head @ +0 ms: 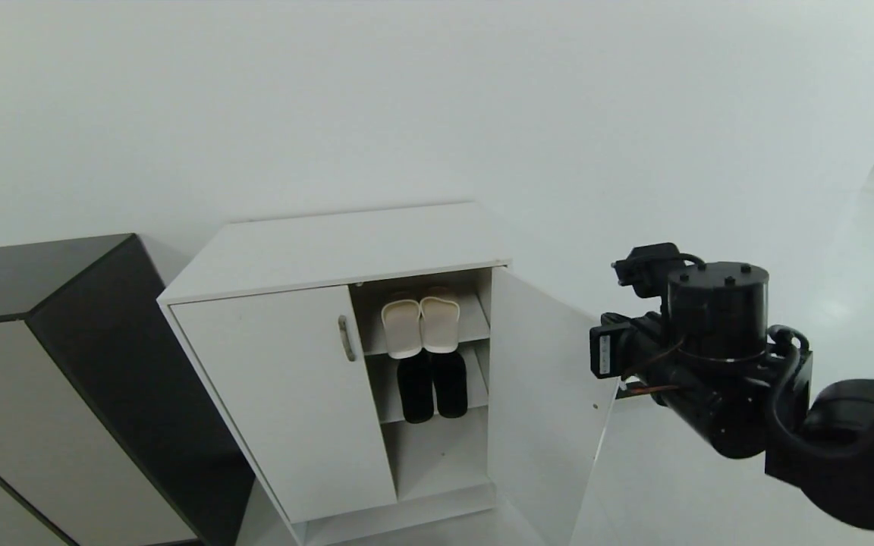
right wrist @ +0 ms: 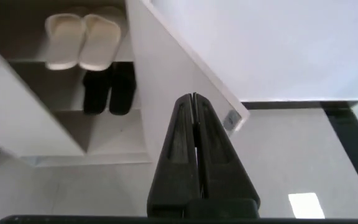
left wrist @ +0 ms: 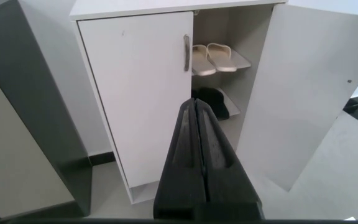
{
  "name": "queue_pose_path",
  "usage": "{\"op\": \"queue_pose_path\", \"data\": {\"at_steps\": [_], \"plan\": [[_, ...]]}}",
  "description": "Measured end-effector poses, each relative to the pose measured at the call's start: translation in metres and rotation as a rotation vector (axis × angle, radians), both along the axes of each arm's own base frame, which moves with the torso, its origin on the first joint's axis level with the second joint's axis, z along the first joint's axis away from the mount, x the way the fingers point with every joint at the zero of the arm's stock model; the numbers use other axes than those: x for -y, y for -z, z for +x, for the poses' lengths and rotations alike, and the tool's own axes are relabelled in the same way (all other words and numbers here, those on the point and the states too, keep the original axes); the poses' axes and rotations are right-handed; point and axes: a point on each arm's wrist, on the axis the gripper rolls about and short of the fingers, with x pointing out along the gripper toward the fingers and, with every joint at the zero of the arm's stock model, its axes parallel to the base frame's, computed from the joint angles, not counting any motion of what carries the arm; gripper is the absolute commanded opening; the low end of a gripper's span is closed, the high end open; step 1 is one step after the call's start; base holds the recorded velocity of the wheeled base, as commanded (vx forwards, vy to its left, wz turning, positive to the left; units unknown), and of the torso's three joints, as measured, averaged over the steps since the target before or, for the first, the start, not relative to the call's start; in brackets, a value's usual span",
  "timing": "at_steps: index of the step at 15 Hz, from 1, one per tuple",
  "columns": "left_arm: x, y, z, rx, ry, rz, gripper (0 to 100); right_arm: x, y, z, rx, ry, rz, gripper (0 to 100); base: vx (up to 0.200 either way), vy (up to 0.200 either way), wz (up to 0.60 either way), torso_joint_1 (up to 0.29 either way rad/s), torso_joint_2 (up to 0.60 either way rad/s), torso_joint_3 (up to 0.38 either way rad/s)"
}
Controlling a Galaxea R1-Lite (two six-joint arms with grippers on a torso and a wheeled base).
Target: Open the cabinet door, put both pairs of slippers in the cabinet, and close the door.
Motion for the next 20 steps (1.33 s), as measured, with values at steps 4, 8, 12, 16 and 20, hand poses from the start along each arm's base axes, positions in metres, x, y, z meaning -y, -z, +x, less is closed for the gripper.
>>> {"op": "queue_pose_path", "data": {"at_steps": [4, 8, 12, 16, 20], "plan": [[0.000, 0.000, 0.000, 0.000, 0.000, 0.001, 0, 0.025, -0.020, 0.043, -0.043, 0.060, 0.081, 0, -0.050, 0.000, 0.00, 0.001, 0.00, 0.002], [0.000, 0.000, 0.000, 0.000, 0.000, 0.000, 0, 0.036, -0.021, 0.063, -0.031, 0.101, 0.106, 0, -0.100, 0.000, 0.00, 0.004, 0.00, -0.001], [0.000, 0.000, 0.000, 0.000, 0.000, 0.000, 0, 0.036, -0.020, 0.076, -0.036, 0.100, 0.163, 0, 0.000, 0.000, 0.00, 0.000, 0.00, 0.000], [0.000, 0.000, 0.000, 0.000, 0.000, 0.000, 0, 0.035, -0.009, 0.094, -0.046, 0.121, 0.188, 0, 0.000, 0.000, 0.00, 0.000, 0.00, 0.000], [0.000, 0.000, 0.000, 0.000, 0.000, 0.000, 0, 0.031, 0.008, 0.105, -0.076, 0.129, 0.178, 0, 0.000, 0.000, 0.00, 0.000, 0.00, 0.000]]}}
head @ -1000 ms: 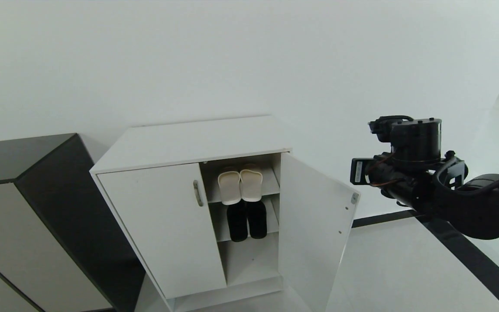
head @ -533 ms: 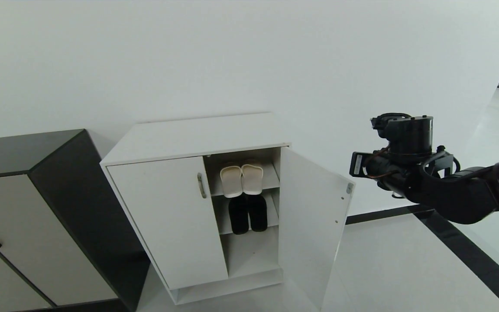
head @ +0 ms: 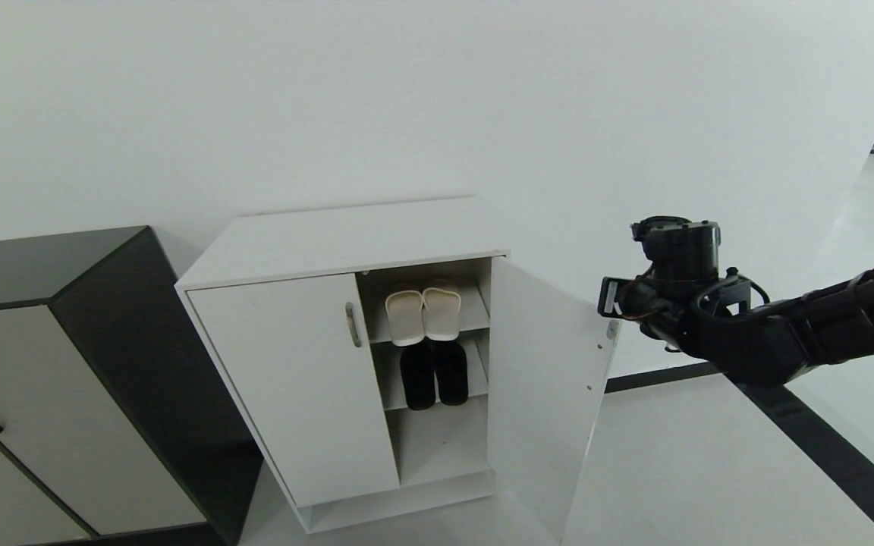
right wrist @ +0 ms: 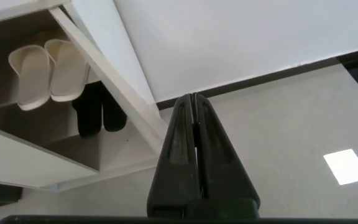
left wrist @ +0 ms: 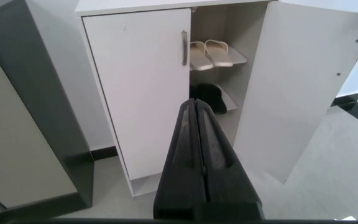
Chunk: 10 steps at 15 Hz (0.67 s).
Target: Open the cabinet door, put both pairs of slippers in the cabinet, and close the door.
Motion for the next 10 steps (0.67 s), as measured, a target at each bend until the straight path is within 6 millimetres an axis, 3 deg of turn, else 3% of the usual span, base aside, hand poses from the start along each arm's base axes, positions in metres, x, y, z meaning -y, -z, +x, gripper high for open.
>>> {"op": "queue_pose_path", "data": {"at_steps": [10], "plan": [[0.000, 0.000, 0.000, 0.000, 0.000, -0.002, 0, -0.001, 0.029, 0.015, -0.036, 0.018, -0.025, 0, 0.000, 0.000, 0.00, 0.000, 0.00, 0.000]]}}
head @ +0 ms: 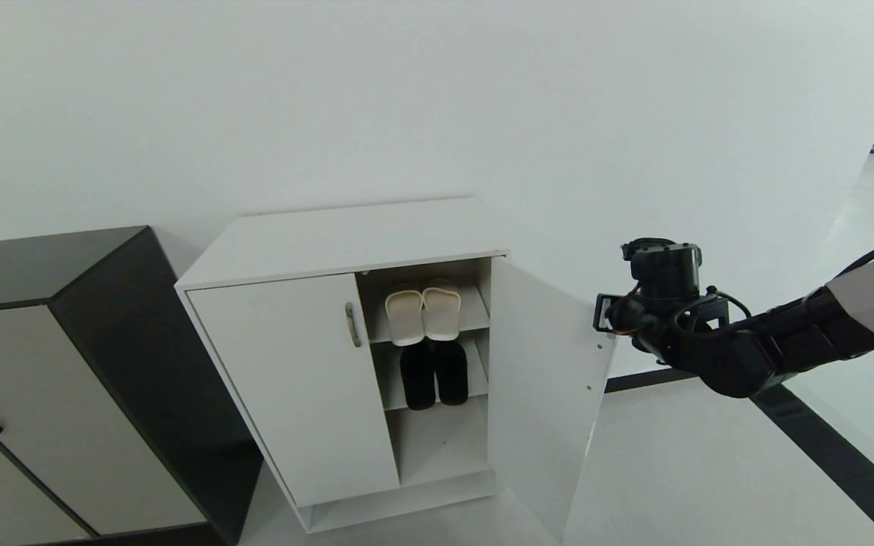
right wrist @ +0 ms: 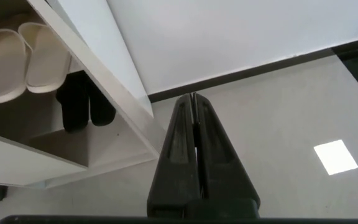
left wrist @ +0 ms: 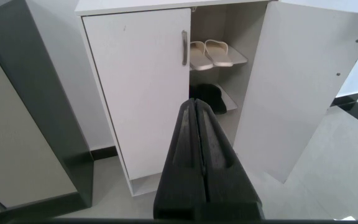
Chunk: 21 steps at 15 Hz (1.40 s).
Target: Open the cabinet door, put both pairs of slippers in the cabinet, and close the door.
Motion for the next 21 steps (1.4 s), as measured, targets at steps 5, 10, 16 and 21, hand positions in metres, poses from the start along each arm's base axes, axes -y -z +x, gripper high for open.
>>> {"op": "queue_pose_path", "data": {"at_steps": [5, 10, 16, 21], "plan": [[0.000, 0.000, 0.000, 0.000, -0.001, 0.000, 0, -0.005, 0.005, -0.008, -0.023, -0.018, -0.012, 0, 0.000, 0.000, 0.00, 0.000, 0.00, 0.000], [0.000, 0.000, 0.000, 0.000, -0.001, 0.000, 0, -0.042, 0.001, -0.056, -0.044, -0.160, -0.028, 0, 0.000, 0.000, 0.00, 0.000, 0.00, 0.000], [0.000, 0.000, 0.000, 0.000, -0.001, -0.004, 0, -0.078, -0.006, -0.110, -0.044, -0.318, -0.029, 0, 0.000, 0.000, 0.00, 0.000, 0.00, 0.000], [0.000, 0.000, 0.000, 0.000, -0.001, -0.004, 0, -0.074, -0.003, -0.118, 0.033, -0.372, -0.053, 0, 0.000, 0.000, 0.00, 0.000, 0.00, 0.000]]}}
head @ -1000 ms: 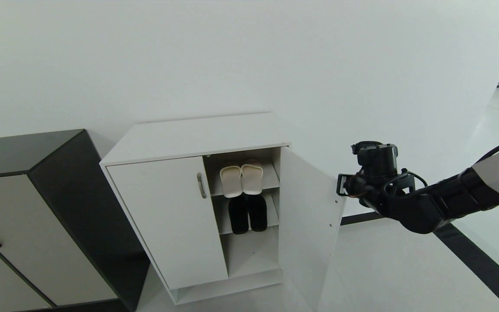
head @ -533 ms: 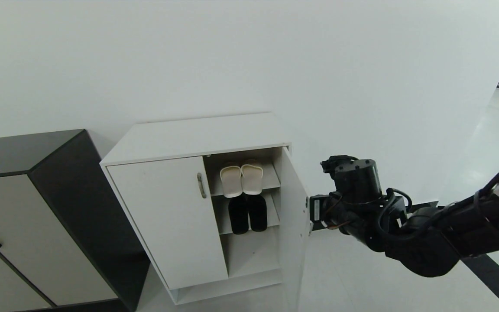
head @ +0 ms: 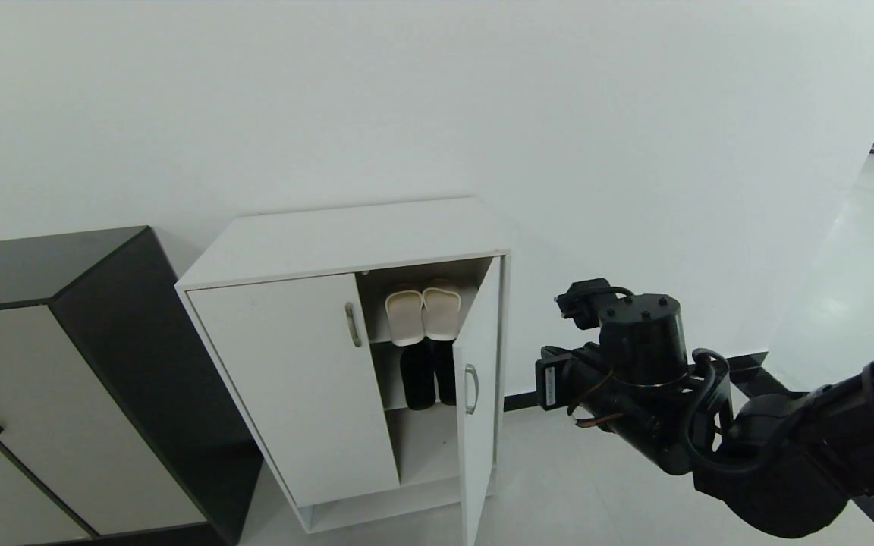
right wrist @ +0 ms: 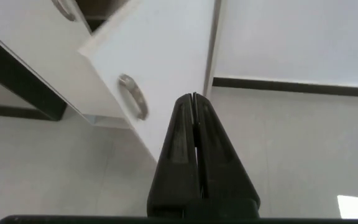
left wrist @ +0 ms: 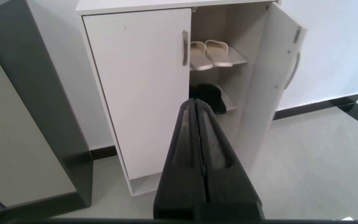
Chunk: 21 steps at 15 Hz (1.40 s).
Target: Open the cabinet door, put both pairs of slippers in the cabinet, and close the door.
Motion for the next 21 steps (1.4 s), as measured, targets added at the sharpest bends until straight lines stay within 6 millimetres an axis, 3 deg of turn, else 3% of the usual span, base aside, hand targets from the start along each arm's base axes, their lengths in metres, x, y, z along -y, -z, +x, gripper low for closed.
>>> {"op": "queue_pose_path", "data": {"at_steps": [5, 12, 19, 21], "plan": [[0.000, 0.000, 0.000, 0.000, 0.000, 0.000, 0, 0.001, 0.010, 0.000, -0.008, -0.013, -0.009, 0, 0.000, 0.000, 0.00, 0.000, 0.00, 0.000], [0.000, 0.000, 0.000, 0.001, 0.000, 0.000, 0, 0.000, 0.014, 0.001, -0.015, -0.015, -0.016, 0, 0.000, 0.000, 0.60, 0.002, 0.00, 0.004], [0.000, 0.000, 0.000, 0.000, 0.000, 0.001, 0, 0.011, 0.025, 0.017, -0.013, -0.003, 0.001, 0, 0.000, 0.000, 0.00, 0.000, 0.00, 0.000], [0.000, 0.000, 0.000, 0.000, 0.000, 0.002, 0, 0.020, 0.031, 0.020, -0.035, -0.028, 0.000, 0, 0.200, 0.000, 0.00, 0.005, 0.00, 0.005]]}}
